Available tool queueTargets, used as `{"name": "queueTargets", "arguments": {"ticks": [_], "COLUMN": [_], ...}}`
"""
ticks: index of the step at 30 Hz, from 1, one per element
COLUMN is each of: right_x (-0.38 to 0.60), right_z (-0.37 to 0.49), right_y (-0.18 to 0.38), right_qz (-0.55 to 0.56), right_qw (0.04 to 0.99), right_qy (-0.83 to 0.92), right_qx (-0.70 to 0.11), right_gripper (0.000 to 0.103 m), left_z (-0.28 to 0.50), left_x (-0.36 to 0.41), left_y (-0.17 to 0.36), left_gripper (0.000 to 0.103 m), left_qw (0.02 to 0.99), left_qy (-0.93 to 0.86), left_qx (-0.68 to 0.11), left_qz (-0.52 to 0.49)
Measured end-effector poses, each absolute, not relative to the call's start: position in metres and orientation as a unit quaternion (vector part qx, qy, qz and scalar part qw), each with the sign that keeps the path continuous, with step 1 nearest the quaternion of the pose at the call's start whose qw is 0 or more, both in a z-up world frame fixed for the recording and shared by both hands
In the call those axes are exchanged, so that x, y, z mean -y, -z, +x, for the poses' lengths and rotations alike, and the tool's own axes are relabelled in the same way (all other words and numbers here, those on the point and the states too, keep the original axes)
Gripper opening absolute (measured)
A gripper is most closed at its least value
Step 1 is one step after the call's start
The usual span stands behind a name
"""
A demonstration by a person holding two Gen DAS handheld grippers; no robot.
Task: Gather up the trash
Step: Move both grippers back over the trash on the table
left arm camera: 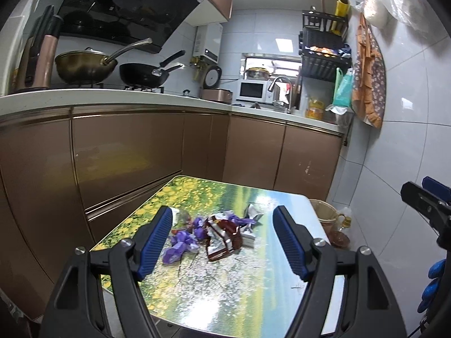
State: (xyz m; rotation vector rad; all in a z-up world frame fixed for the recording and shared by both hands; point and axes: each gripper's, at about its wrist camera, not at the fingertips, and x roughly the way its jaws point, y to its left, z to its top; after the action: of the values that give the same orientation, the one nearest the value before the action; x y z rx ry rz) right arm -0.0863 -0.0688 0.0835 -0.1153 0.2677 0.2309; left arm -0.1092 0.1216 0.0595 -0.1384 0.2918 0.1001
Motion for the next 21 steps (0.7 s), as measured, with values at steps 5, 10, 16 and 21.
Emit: {"name": "queueTargets", "arguments": {"ticks": [5, 10, 16, 21], "right_x": [0.066, 0.062, 0.059, 0.056], "right_z": [-0.075, -0.052, -0.010, 0.029], "right_y": [-0.081, -0.072, -0.052, -0.024], "right_qz": [-0.059, -0.057, -0.044, -0.039], "right_qw": [0.980, 0.976, 0.967, 0.956], "right_qy": [-0.120, -0.121, -0.128, -0.129], "right_qx": [-0.147, -0.173, -0.217, -0.262], "right_gripper": [0.103, 0.103, 0.103, 0.103], "left_z": [-0.098, -0.076, -0.045, -0.019], "left_x": [-0.132, -0.146, -0.174, -0.194], "left_y": [-0.051, -0.035, -0.004, 0.028], "left_gripper": [0.073, 0.073, 0.073, 0.073], "left_qw": [0.982, 0.976, 0.963, 0.952], "left_qy": [-0.054, -0.060, -0.074, -0.064], "left_qx": [-0.165, -0.192, -0.241, -0.286], "left_qz": [-0.076, -0.085, -0.089, -0.086]}}
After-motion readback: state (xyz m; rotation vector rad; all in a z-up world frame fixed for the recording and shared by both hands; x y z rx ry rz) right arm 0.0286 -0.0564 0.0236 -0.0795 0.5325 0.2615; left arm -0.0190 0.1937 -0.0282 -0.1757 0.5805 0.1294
